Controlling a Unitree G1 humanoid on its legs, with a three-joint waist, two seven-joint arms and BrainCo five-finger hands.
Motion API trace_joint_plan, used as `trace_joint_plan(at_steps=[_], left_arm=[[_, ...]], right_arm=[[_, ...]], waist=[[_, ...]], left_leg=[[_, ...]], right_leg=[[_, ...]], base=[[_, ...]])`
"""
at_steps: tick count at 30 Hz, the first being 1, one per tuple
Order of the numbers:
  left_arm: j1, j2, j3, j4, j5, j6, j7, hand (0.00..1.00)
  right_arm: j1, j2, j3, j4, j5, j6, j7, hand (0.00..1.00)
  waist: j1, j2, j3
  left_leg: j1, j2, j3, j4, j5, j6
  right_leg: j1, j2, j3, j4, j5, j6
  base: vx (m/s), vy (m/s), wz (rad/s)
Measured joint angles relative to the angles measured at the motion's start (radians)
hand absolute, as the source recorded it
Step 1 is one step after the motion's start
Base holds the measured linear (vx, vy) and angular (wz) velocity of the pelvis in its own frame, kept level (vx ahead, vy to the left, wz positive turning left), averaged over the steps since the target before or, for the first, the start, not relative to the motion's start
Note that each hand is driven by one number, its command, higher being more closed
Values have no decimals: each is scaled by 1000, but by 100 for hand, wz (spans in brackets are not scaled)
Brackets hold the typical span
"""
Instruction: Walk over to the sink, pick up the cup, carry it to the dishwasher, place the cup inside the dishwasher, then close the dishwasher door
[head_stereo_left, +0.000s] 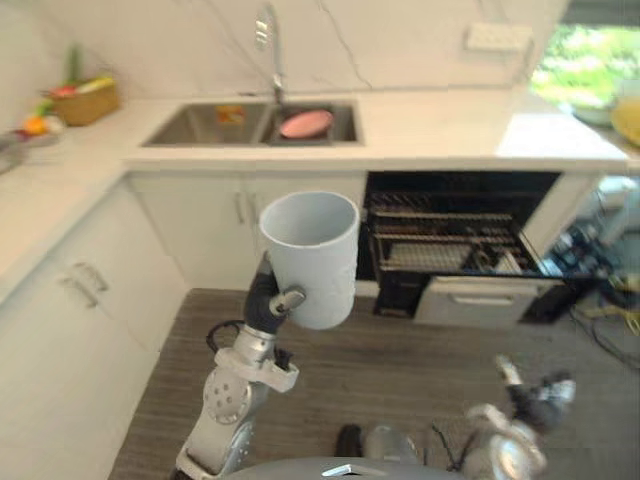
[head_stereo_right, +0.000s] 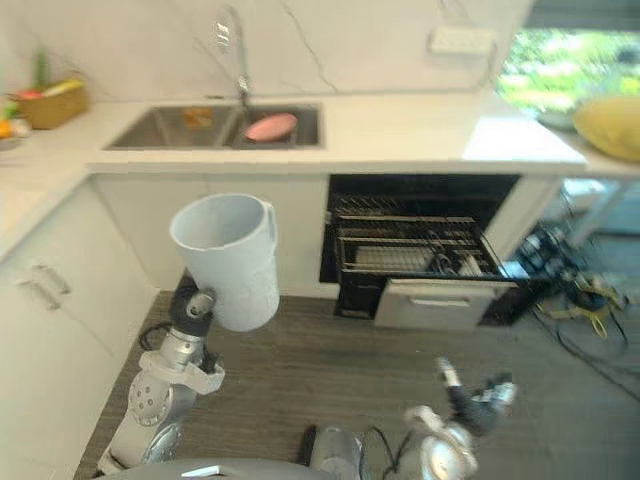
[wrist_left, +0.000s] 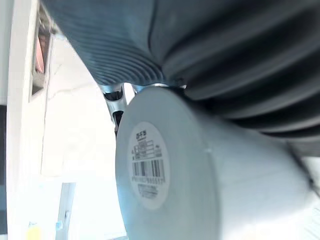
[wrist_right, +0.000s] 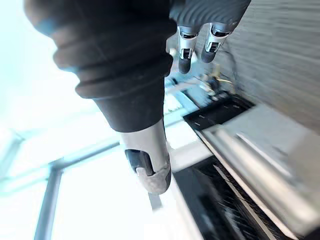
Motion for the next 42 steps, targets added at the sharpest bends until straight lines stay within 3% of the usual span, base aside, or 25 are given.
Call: trace_joint_plan(at_steps=[1, 2, 3, 6, 8, 9, 10, 11, 13, 15, 16, 17, 18, 19, 20, 21, 22, 23, 24, 28, 30, 33, 35, 38, 42], left_arm=[[-4, -3, 4, 0, -3, 1, 0, 100], [0, -10, 7, 2, -9, 2, -1, 100], [18, -24, 2, 7, -8, 5, -5, 100], [84, -37, 2, 9, 3, 0, 5, 100], [135, -33, 10, 8, 10, -16, 8, 100], [146, -33, 14, 8, 10, -21, 10, 100], [169, -35, 17, 9, 11, -25, 30, 100], [176, -35, 18, 8, 12, -26, 39, 100], [199, -34, 19, 8, 13, -27, 52, 100], [205, -28, 19, 4, 13, -27, 53, 100], [213, -25, 20, -1, 13, -28, 54, 100], [212, 1, 23, -3, 13, -27, 63, 100], [205, 13, 31, -4, 13, -27, 65, 100], [189, 19, 39, -4, 12, -26, 65, 100], [170, 22, 66, -1, 8, -19, 60, 100], [157, 17, 97, 10, 1, -18, 56, 100], [150, 19, 104, 13, -9, -18, 51, 100], [136, 29, 105, 9, -12, -19, 42, 100], [106, 36, 89, 32, -10, -14, 22, 100], [102, 40, 58, 42, -2, 5, -8, 100], [101, 45, 65, 32, 35, 4, 5, 100], [70, 45, 80, 30, 86, 5, 45, 100], [8, 50, 98, 30, 109, 9, 91, 100], [-29, 50, 98, 28, 132, 12, 136, 100], [-20, 50, 99, -14, 210, 14, 230, 100]], right_arm=[[0, 2, -1, -41, -1, -1, 11, 0], [8, 8, 5, -119, -11, -9, 34, 0], [7, 9, 7, -164, -29, -31, 41, 0], [3, 6, 21, -177, -79, -87, 61, 0], [-10, -2, 51, -177, -131, -130, 59, 0], [-17, -7, 59, -177, -156, -137, 59, 0], [-47, -35, 89, -171, -209, -145, 63, 0], [-55, -47, 102, -172, -219, -145, 70, 0], [-66, -75, 139, -179, -227, -142, 109, 0], [-64, -76, 143, -187, -226, -139, 136, 0], [-63, -72, 141, -192, -226, -135, 152, 0], [-65, -68, 145, -196, -218, -120, 187, 0], [-70, -74, 141, -199, -211, -111, 212, 0], [-75, -74, 134, -199, -206, -104, 227, 0], [-88, -75, 124, -198, -205, -91, 253, 0], [-88, -76, 118, -203, -205, -92, 266, 0], [-85, -74, 118, -211, -205, -92, 273, 0], [-86, -68, 119, -227, -200, -93, 277, 0], [-84, -74, 105, -231, -181, -89, 283, 0], [-95, -71, 102, -238, -126, -20, 338, 0], [-102, -75, 154, -252, -112, 41, 394, 0], [-135, -76, 238, -253, -113, 80, 437, 0], [-160, -76, 308, -255, -138, 118, 461, 0], [-160, -111, 318, -257, -104, 152, 477, 0], [-181, -140, 349, -307, -26, 173, 522, 0]], waist=[[2, -5, 13], [7, -14, 28], [8, -15, 34], [26, -32, 35], [63, -31, 35], [65, -31, 35], [71, -32, 33], [77, -32, 32], [87, -35, 31], [88, -36, 30], [89, -48, 25], [71, -86, -5], [64, -104, -5], [56, -108, -4], [39, -95, 9], [33, -93, 10], [31, -103, 4], [30, -140, -1], [12, -145, -1], [25, -113, 14], [39, -112, 30], [51, -110, 29], [59, -115, 40], [55, -113, 69], [66, -117, 71]], left_leg=[[-42, 38, -17, 118, 74, 30], [-142, 94, -99, 355, 235, 26], [-253, 109, -177, 518, 252, -20], [-390, 67, -181, 548, 195, -26], [-467, 8, -127, 331, 144, -35], [-479, -15, -124, 248, 143, -36], [-485, -103, -183, -58, 166, -59], [-479, -131, -227, -164, 189, -67], [-470, -180, -348, -352, 295, -73], [-458, -192, -367, -379, 377, -68], [-433, -206, -379, -387, 426, -115], [-408, -245, -352, -379, 403, -95], [-400, -255, -346, -379, 394, -80], [-395, -255, -348, -386, 391, -76], [-368, -239, -362, -407, 390, -75], [-334, -236, -376, -428, 389, -74], [-329, -242, -380, -426, 385, -72], [-331, -270, -380, -405, 360, -74], [-338, -275, -409, -376, 304, -93], [-320, -275, -380, -375, 285, -81], [-267, -286, -311, -386, 272, -63], [-278, -297, -258, -382, 261, -49], [-329, -303, -252, -359, 255, -38], [-335, -313, -272, -345, 246, -25], [-343, -330, -271, -348, 240, -24]], right_leg=[[26, 12, -3, -6, -8, -5], [80, 52, 4, -42, -21, -16], [142, 83, 19, -94, -29, -28], [280, 103, 52, -233, -21, -15], [365, 116, 107, -337, 1, 15], [376, 119, 125, -352, 3, 14], [396, 117, 178, -381, 14, -2], [400, 117, 204, -385, 12, 2], [430, 115, 304, -378, -8, 34], [453, 109, 352, -370, -29, 66], [470, 96, 394, -364, -48, 95], [464, 47, 448, -334, -71, 123], [451, 40, 467, -300, -66, 133], [425, 44, 475, -243, -57, 148], [372, 47, 488, -170, -82, 142], [385, 31, 483, -250, -94, 137], [390, 10, 476, -315, -68, 138], [386, -31, 469, -390, 63, 146], [404, -37, 465, -381, 29, 168], [302, -43, 456, -183, 21, 177], [256, -74, 420, -89, 20, 178], [258, -92, 392, -201, 34, 188], [298, -91, 395, -399, 103, 212], [344, -95, 392, -485, 159, 215], [340, -111, 390, -508, 161, 209]], base=[[348, -205, -118], [333, -185, -85], [331, -167, -68], [338, -102, -51], [462, -60, -72], [585, -23, -100], [416, 20, -97], [511, 42, -120], [487, 145, -122], [439, 193, -90], [480, 229, -78], [560, 259, -61], [441, 197, -27], [337, 191, -2], [239, 156, 3], [211, 125, 6], [199, 43, 8], [178, 1, 47], [166, 2, 45], [34, 42, -21], [-16, 87, -80], [-52, 116, -89], [-88, 85, -70], [-111, 103, -5], [-95, 67, 4]])
